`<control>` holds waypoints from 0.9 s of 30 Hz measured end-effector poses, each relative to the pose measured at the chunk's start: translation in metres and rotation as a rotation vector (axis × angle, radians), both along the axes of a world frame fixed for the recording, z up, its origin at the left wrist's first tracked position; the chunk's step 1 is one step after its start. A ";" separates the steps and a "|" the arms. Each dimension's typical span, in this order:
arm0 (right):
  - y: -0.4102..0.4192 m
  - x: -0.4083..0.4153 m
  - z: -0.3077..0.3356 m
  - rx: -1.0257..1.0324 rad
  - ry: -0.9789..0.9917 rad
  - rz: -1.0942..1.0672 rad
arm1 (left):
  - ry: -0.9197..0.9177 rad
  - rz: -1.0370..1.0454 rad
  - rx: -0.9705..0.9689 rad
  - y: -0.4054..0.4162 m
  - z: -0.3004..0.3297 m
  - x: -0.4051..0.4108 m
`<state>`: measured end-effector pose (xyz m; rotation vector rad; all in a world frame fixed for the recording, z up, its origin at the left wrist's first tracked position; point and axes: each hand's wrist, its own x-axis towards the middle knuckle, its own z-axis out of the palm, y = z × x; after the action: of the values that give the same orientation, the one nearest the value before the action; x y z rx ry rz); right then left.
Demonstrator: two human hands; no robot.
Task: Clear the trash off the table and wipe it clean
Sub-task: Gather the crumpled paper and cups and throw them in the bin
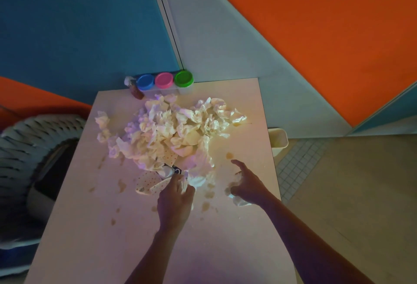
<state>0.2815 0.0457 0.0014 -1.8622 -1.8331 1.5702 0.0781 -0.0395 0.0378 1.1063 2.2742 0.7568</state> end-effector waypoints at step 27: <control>0.042 -0.046 0.008 0.226 -0.167 0.138 | 0.375 -0.517 -0.481 0.016 -0.044 0.006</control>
<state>0.2353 0.0879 0.0097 -1.8476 -2.1499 1.2119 0.0842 -0.0236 -0.0058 1.5771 2.1250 -0.2083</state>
